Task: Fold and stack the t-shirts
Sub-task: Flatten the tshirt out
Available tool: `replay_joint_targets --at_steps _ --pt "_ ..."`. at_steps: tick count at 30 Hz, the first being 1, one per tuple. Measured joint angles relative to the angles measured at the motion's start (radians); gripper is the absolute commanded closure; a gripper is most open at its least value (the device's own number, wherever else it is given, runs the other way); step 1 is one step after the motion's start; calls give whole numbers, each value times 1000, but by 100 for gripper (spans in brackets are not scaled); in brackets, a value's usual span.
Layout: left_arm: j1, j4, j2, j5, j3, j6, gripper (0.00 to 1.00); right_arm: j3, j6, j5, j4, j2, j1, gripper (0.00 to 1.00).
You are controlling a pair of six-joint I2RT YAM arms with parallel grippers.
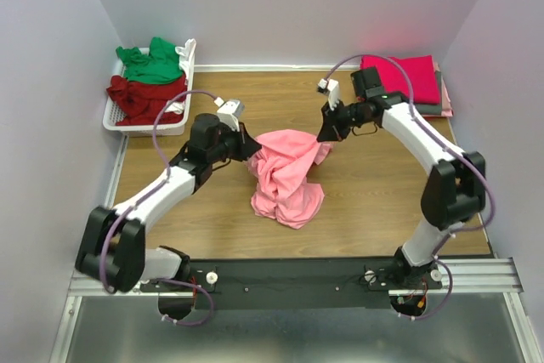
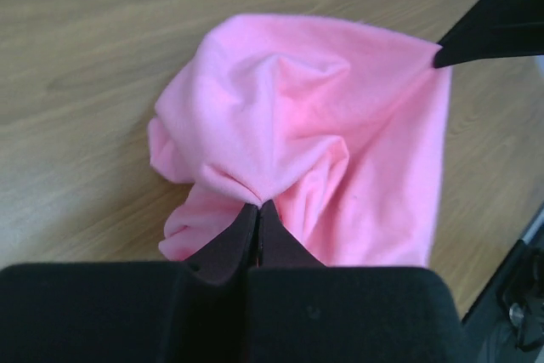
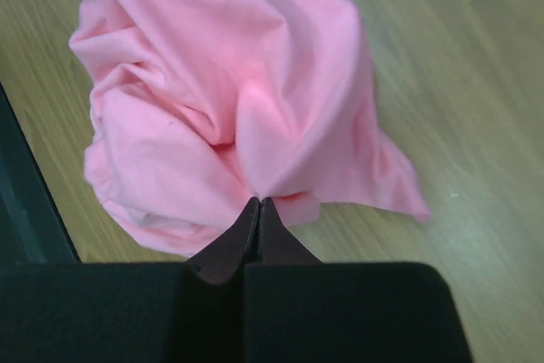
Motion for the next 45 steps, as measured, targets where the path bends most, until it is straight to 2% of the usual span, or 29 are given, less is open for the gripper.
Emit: replay_joint_targets --at_steps 5,8,11,17,23,30,37,45 --pt "-3 20 -246 54 7 37 100 87 -150 71 -95 -190 0 100" --pt "-10 35 -346 103 55 39 100 229 -238 127 -166 -239 0 100" --pt "-24 42 -395 138 99 27 100 364 -298 172 -222 -247 0 100" --pt "-74 38 -427 183 190 -13 100 498 -346 266 -298 -279 0 100" --pt "-148 40 -431 198 296 -49 100 541 -353 303 -311 -347 0 100" --pt "-183 26 -457 182 304 -45 100 544 -352 331 -311 -398 0 100" --pt "-185 -53 -426 48 255 -11 100 448 -351 362 -309 -401 0 100" --pt "-179 -112 -363 -64 255 32 100 434 -338 388 -296 -382 0 100"
